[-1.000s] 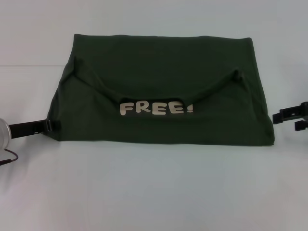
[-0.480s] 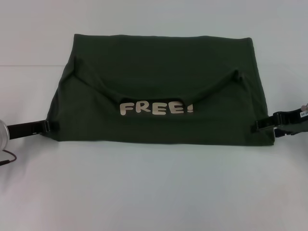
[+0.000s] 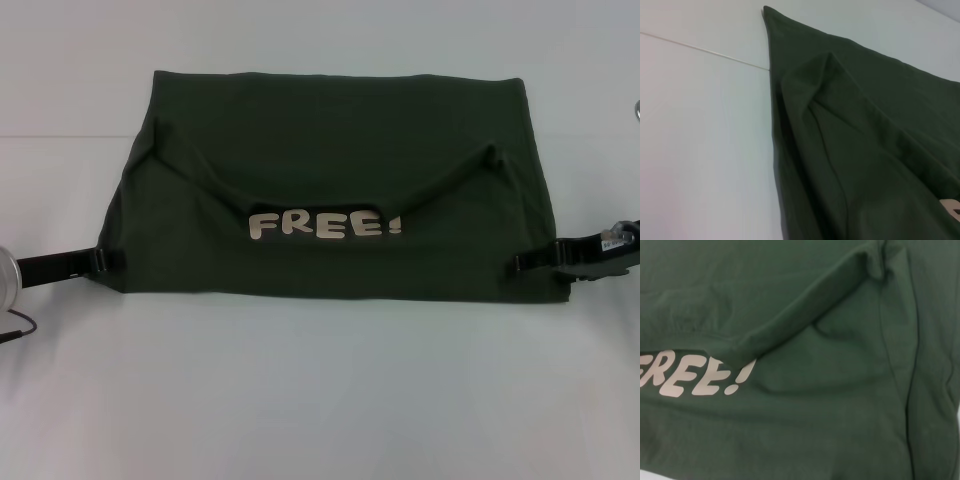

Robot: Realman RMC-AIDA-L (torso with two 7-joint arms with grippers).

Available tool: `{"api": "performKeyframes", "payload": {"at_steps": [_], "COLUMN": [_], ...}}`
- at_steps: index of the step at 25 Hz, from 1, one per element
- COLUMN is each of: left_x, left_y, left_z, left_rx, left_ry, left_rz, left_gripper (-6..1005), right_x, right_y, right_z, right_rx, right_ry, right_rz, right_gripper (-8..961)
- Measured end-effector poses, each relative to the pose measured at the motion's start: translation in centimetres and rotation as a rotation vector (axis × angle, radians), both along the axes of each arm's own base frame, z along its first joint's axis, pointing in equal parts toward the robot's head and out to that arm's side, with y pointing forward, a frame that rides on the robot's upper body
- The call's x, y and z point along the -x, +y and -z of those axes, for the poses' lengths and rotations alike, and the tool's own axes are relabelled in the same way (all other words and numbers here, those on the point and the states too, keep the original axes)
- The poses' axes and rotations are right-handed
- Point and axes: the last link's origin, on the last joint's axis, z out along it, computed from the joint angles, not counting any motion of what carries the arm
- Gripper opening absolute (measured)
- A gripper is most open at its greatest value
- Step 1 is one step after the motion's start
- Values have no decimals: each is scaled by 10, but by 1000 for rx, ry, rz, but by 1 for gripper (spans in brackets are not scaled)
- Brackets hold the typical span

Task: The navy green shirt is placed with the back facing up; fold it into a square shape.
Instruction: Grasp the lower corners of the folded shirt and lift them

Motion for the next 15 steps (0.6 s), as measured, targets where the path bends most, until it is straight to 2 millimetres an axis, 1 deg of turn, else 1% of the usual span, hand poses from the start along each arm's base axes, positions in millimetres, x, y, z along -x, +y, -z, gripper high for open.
{"api": "performKeyframes", "payload": {"at_steps": [3, 9, 15], "left_x": [0, -1, -2], "left_y": [0, 1, 1], "left_z": [0, 0, 0], "left_rx": [0, -1, -1], "left_ry": [0, 0, -2], "left_rz": [1, 4, 4], "left_gripper": [6, 7, 7], "right_x": [-1, -3, -8], "right_y": [-2, -3, -5], "right_z": [5, 8, 6], "right_rx": [5, 8, 4], "right_ry": [-1, -2, -6], "right_rz": [-4, 1, 10], "right_gripper": [898, 897, 895]}}
